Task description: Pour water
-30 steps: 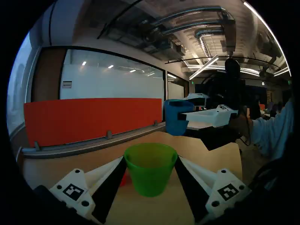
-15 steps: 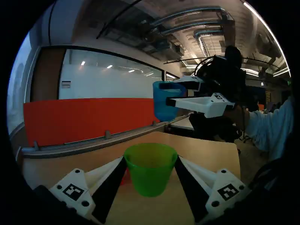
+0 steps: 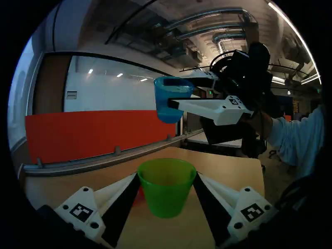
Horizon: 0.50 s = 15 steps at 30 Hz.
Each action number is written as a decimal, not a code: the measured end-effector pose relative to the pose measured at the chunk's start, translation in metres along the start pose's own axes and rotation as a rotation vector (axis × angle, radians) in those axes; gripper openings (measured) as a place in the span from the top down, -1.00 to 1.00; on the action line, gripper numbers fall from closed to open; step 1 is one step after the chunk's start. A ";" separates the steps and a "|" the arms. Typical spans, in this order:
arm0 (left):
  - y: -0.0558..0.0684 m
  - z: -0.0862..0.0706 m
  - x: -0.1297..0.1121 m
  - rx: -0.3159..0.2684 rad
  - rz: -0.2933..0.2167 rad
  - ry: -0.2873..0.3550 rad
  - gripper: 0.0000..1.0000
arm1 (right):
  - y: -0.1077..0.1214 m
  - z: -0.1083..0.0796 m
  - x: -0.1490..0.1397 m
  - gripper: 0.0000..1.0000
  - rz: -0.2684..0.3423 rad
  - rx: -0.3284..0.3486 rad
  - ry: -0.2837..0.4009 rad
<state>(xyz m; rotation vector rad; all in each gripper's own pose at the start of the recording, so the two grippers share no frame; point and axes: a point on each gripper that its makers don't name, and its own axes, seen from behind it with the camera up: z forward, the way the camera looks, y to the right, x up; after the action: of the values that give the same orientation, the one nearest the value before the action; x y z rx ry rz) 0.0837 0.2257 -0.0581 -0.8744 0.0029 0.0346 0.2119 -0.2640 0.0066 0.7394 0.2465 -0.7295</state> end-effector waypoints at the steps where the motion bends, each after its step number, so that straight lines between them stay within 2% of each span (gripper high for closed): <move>1: 0.000 0.000 0.000 -0.001 -0.002 0.000 -0.75 | 0.000 0.001 0.001 -0.84 -0.011 -0.001 0.000; 15: 0.003 0.004 0.001 -0.019 -0.008 0.002 -0.75 | 0.001 0.017 0.014 -0.83 -0.167 -0.013 -0.010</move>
<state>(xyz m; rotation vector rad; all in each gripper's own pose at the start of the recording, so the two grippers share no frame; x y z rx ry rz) 0.0849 0.2307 -0.0581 -0.8930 0.0014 0.0264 0.2217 -0.2823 0.0126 0.7083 0.3064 -0.8890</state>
